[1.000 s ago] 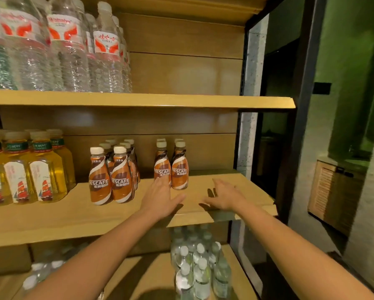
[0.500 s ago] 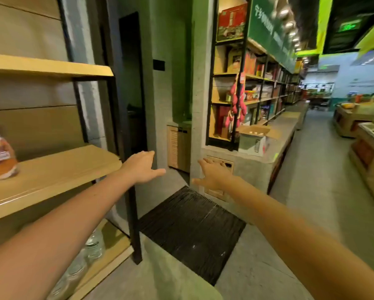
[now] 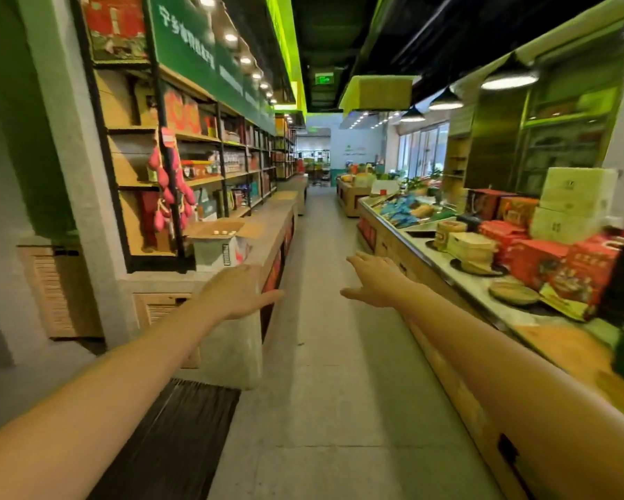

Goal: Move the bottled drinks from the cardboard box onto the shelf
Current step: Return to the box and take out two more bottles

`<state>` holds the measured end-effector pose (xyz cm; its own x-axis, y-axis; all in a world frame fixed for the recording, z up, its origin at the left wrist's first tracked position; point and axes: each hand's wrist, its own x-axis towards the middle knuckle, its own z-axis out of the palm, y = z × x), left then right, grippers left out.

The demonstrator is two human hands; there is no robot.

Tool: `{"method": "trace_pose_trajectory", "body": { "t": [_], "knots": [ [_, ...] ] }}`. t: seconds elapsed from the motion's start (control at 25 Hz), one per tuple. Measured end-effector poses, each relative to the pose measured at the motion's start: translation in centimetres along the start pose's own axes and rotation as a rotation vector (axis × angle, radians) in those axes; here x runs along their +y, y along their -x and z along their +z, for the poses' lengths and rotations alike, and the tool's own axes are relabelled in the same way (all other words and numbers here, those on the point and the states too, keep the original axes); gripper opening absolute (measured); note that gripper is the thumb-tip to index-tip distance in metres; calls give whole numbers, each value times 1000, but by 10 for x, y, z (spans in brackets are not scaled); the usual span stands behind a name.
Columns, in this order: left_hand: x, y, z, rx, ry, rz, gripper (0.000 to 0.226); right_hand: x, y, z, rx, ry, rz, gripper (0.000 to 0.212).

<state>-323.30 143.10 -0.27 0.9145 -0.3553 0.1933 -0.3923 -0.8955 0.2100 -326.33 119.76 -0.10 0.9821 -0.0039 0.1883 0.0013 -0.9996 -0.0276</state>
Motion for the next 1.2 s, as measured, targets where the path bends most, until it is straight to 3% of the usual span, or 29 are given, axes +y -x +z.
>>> {"method": "trace_pose_trajectory", "body": {
  "t": [0.24,0.48,0.72,1.0,1.2],
  "knots": [
    [80,-168,45,-50,-14,94,79,116,-105,-8,-35,35,8,76],
    [105,-299,84,-48,-47,135,87,162,-222,22,-61,-1,-28,76],
    [63,-448,114,11,-85,143,81,182,-371,69,-64,-64,-77,80],
    [-2,-634,134,-50,-23,102,86,205,-567,98,-57,-165,-27,79],
    [-47,-748,162,-66,-37,43,76,214,-706,143,-77,-195,-80,79]
  ]
}}
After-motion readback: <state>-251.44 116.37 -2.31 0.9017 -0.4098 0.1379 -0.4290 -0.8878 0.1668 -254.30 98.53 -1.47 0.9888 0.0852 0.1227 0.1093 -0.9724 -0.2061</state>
